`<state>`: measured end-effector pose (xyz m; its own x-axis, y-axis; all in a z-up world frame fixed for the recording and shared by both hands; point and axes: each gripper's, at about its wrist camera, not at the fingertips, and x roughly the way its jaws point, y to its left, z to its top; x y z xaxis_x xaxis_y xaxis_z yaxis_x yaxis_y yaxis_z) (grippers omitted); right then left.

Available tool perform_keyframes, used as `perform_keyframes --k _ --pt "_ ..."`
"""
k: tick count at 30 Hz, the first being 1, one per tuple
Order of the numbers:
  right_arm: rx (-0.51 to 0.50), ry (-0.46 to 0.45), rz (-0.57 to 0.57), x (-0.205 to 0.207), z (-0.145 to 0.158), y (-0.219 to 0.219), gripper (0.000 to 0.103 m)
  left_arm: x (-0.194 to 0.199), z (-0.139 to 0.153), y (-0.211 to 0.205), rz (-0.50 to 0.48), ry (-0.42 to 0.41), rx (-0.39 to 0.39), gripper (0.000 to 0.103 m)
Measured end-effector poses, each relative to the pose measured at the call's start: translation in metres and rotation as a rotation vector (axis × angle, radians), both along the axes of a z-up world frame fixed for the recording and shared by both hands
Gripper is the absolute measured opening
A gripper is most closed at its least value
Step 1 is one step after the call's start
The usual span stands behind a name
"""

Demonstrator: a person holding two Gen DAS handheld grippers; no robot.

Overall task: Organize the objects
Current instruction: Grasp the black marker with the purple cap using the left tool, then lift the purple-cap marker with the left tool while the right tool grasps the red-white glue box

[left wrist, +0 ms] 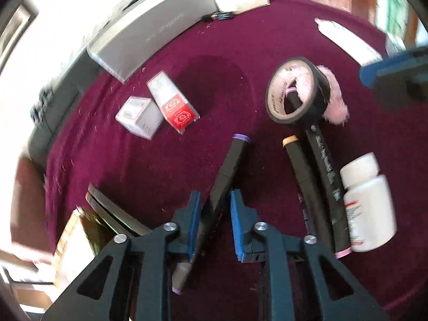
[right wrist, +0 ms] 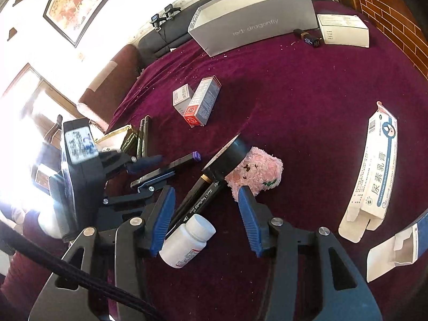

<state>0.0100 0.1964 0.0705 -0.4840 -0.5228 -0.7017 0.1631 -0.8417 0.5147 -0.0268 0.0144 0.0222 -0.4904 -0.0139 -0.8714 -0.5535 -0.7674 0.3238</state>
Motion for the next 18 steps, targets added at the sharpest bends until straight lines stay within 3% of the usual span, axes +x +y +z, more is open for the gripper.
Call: perform_keyframes --k 6,7,8,11,18 --pt "-0.004 0.004 0.005 -0.001 0.000 -0.001 0.048 0.019 0.004 -0.007 0.077 -0.142 0.192 0.011" --pt "-0.005 0.002 0.004 -0.001 -0.001 0.000 0.048 0.025 0.004 -0.009 -0.053 -0.173 0.203 0.011" --pt "-0.006 0.000 0.003 -0.001 -0.002 0.000 0.048 0.032 0.004 -0.011 -0.039 -0.188 0.221 0.011" --pt "-0.010 -0.006 0.001 -0.001 -0.004 0.000 0.048 0.043 0.003 -0.004 -0.004 -0.140 0.211 0.012" --pt "-0.044 0.012 0.030 -0.002 -0.007 -0.008 0.048 0.080 -0.005 0.010 0.027 0.093 0.106 0.018"
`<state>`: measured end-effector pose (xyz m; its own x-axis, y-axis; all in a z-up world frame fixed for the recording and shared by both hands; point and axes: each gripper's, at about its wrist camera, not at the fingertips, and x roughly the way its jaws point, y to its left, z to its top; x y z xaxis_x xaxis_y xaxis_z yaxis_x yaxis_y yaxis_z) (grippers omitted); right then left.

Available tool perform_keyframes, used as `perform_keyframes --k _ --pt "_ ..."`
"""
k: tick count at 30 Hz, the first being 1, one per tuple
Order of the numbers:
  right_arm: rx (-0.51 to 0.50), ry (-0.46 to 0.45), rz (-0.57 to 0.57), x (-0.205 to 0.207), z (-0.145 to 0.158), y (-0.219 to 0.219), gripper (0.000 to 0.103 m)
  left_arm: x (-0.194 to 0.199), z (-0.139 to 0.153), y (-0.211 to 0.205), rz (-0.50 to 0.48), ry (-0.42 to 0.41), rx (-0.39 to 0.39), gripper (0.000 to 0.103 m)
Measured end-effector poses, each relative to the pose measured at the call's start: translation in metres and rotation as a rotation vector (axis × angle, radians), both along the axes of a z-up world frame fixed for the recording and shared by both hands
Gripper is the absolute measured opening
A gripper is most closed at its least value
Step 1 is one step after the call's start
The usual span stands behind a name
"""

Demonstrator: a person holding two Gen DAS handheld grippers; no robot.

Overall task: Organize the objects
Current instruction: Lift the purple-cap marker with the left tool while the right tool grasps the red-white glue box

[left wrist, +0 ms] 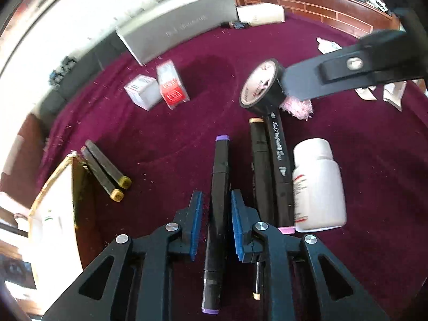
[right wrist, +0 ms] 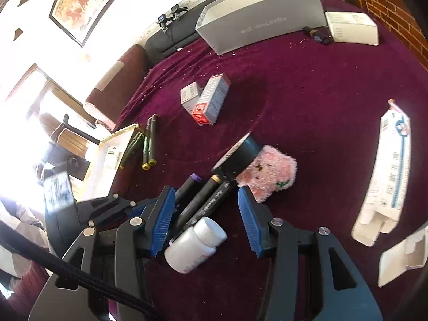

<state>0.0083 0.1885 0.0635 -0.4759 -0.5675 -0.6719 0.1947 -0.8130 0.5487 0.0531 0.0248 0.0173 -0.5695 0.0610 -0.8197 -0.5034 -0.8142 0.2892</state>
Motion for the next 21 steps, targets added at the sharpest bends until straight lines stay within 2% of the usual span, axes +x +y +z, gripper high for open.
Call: perform_keyframes --k 4,6,7,10,14,21 --pt "-0.023 -0.015 0.001 -0.003 -0.008 -0.008 0.049 0.014 -0.003 0.007 0.044 0.133 -0.052 0.018" --pt "-0.042 -0.016 0.000 -0.002 -0.009 -0.008 0.049 0.025 -0.007 0.016 0.045 0.192 -0.099 0.011" --pt "-0.058 -0.017 0.000 -0.001 -0.010 -0.007 0.049 0.011 -0.009 0.017 0.044 0.198 -0.100 0.011" --pt "-0.037 0.003 -0.010 0.005 -0.004 -0.006 0.049 0.010 0.003 0.010 0.058 0.142 -0.004 0.011" --pt "-0.021 0.020 -0.036 0.010 0.005 0.002 0.049 0.012 0.024 -0.007 0.094 0.120 0.110 0.011" --pt "0.019 0.035 -0.060 0.014 0.018 0.007 0.049 0.024 0.055 -0.059 0.189 0.058 0.377 0.011"
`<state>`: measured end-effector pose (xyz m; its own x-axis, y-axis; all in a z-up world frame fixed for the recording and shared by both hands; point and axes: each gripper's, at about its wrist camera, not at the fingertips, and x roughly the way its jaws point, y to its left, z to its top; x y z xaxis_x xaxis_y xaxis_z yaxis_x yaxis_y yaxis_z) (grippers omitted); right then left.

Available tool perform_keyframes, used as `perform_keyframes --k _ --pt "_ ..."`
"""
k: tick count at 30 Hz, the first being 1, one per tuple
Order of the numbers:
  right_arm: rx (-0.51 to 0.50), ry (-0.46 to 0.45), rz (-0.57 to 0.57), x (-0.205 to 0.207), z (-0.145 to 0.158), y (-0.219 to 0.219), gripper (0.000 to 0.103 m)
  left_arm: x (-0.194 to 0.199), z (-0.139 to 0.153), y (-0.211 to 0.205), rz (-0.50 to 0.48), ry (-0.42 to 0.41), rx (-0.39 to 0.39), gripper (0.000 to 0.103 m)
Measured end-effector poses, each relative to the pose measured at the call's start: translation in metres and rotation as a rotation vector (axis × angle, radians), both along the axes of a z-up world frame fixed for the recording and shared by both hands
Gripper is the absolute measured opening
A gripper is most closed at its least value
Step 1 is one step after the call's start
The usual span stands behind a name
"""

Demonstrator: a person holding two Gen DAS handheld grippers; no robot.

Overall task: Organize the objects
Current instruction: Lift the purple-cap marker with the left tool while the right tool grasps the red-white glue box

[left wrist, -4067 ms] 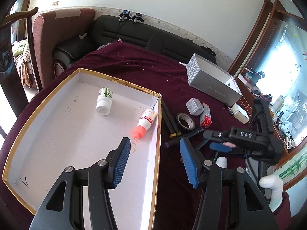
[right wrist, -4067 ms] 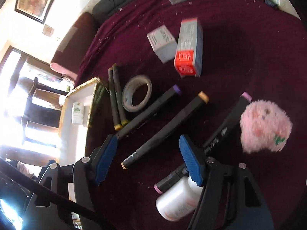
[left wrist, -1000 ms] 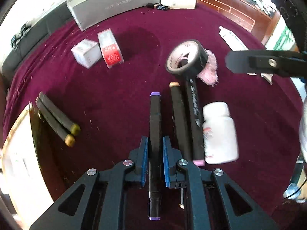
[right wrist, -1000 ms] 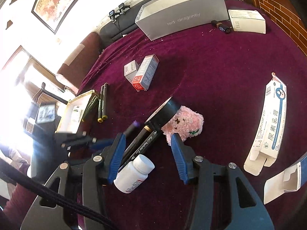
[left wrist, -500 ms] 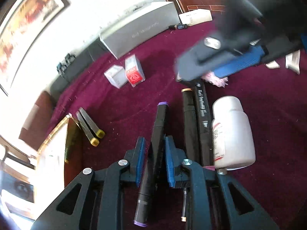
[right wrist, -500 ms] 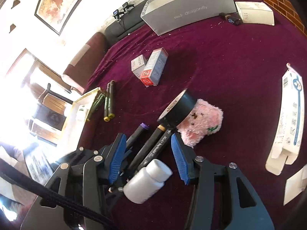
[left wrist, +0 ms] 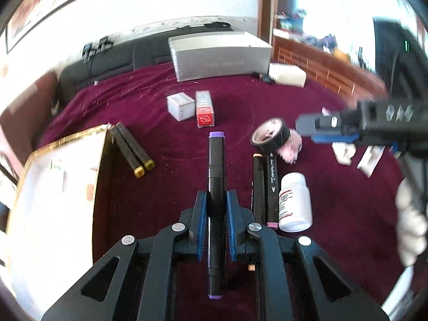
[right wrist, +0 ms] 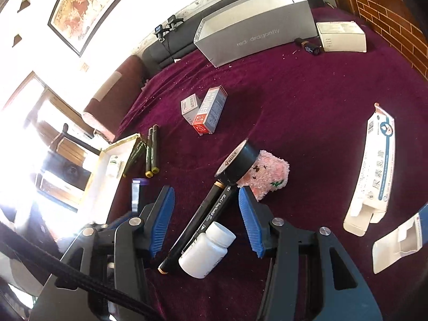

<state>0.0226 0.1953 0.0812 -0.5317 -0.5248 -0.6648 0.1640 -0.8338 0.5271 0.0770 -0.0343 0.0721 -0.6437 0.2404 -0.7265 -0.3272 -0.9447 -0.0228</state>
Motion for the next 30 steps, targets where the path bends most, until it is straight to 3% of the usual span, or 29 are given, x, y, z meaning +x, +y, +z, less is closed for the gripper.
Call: perform_keyframes --k 6,12,23,29,30 --pt "0.039 -0.015 0.019 -0.008 0.000 -0.014 0.049 0.007 0.010 -0.038 0.046 0.015 0.103 0.011" --pt "0.095 -0.029 0.011 -0.033 0.004 -0.026 0.050 0.021 0.023 -0.077 0.088 0.063 0.159 0.011" --pt "0.260 -0.134 -0.062 -0.155 -0.019 -0.086 0.050 0.018 0.024 -0.121 0.109 0.078 0.231 0.011" --pt "0.335 -0.171 -0.096 -0.185 -0.038 -0.100 0.050 0.017 0.024 -0.136 0.115 0.087 0.266 0.011" --pt "0.345 -0.162 -0.107 -0.188 -0.039 -0.100 0.042 0.017 0.024 -0.138 0.121 0.088 0.272 0.011"
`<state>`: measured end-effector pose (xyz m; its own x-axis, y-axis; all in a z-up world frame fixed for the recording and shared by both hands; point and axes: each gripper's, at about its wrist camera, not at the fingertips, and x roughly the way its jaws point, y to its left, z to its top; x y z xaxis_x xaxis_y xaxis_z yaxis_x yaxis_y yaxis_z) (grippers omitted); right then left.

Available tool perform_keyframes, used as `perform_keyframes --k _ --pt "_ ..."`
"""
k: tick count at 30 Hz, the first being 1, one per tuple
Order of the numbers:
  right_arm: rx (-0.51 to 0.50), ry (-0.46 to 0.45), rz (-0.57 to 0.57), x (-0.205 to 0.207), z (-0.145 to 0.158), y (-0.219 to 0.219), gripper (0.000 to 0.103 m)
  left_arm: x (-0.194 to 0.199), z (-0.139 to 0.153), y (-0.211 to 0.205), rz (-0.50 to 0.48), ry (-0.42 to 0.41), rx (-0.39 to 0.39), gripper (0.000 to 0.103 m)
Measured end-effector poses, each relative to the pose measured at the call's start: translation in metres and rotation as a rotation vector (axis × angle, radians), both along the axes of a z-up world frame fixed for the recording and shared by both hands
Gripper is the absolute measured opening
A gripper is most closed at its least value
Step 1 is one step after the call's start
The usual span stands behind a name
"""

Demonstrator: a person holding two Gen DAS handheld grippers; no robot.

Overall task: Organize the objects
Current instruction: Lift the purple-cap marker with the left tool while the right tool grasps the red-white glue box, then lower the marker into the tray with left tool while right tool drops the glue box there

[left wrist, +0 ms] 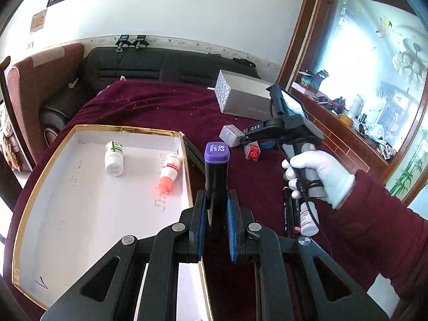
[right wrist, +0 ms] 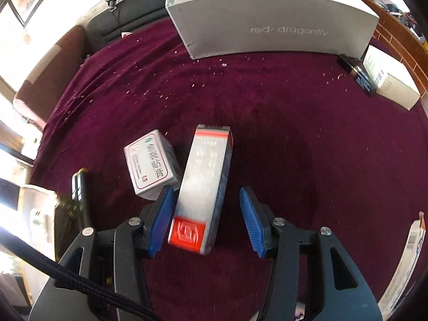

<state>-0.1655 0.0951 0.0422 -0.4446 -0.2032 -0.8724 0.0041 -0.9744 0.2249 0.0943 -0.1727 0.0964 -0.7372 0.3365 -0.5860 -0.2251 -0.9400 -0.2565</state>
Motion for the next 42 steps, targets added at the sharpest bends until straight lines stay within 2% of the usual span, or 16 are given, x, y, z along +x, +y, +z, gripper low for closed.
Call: perform_keyframes --k 2,6,12,17,20,24,30,35,42 --pt "0.001 0.005 -0.006 0.000 -0.001 0.001 0.025 0.002 0.001 -0.004 0.005 0.004 0.007 0.011" --pt "-0.018 0.022 -0.007 0.017 0.008 0.012 0.025 0.009 0.008 -0.010 0.021 0.029 0.001 0.011" --pt "-0.114 0.096 0.031 0.068 0.049 0.027 0.025 0.023 0.024 -0.033 0.079 0.074 -0.029 0.011" --pt "-0.215 0.133 0.152 0.103 0.081 0.000 0.025 0.026 0.029 -0.058 0.132 0.061 -0.073 0.011" --pt "-0.295 0.112 0.235 0.116 0.089 -0.028 0.025 0.018 0.025 -0.071 0.150 0.026 -0.097 0.011" --pt "-0.358 0.068 0.307 0.121 0.082 -0.066 0.026 -0.008 0.014 -0.087 0.160 -0.050 -0.124 0.011" --pt "-0.380 0.006 0.374 0.112 0.058 -0.128 0.026 -0.062 -0.009 -0.107 0.209 -0.153 -0.167 0.011" --pt "-0.329 -0.039 0.389 0.087 0.034 -0.168 0.026 -0.102 -0.021 -0.115 0.228 -0.195 -0.172 0.011" --pt "-0.284 -0.078 0.354 0.064 0.010 -0.185 0.026 -0.142 -0.054 -0.121 0.256 -0.291 -0.190 0.011"
